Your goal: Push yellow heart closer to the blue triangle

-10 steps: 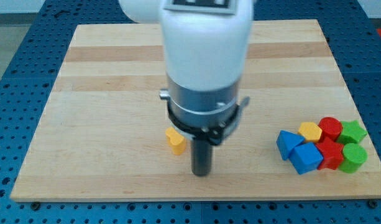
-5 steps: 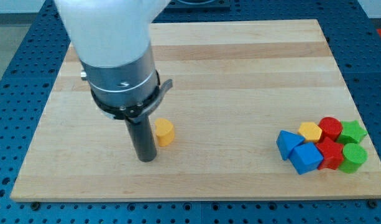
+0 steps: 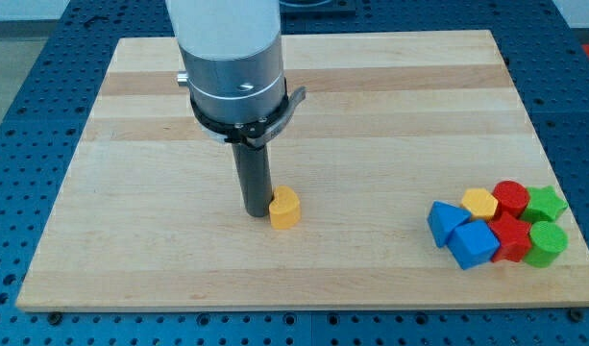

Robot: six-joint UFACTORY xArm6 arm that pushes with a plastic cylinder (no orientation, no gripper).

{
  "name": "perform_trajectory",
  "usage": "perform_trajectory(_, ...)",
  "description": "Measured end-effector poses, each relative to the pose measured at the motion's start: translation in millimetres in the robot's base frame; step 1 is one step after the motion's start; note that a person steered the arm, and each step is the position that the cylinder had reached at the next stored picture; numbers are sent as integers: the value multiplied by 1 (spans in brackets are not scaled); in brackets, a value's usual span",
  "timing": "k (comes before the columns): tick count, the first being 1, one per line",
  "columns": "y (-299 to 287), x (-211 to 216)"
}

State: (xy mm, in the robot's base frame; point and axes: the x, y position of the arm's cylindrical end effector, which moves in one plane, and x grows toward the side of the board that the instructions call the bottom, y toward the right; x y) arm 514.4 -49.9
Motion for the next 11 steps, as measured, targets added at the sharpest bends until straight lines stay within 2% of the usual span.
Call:
perform_trajectory(5, 102, 0)
perform_trajectory(6, 137, 0)
perform_trajectory(7, 137, 0)
perform_trajectory(9, 70, -23)
perform_trajectory(11, 71, 22)
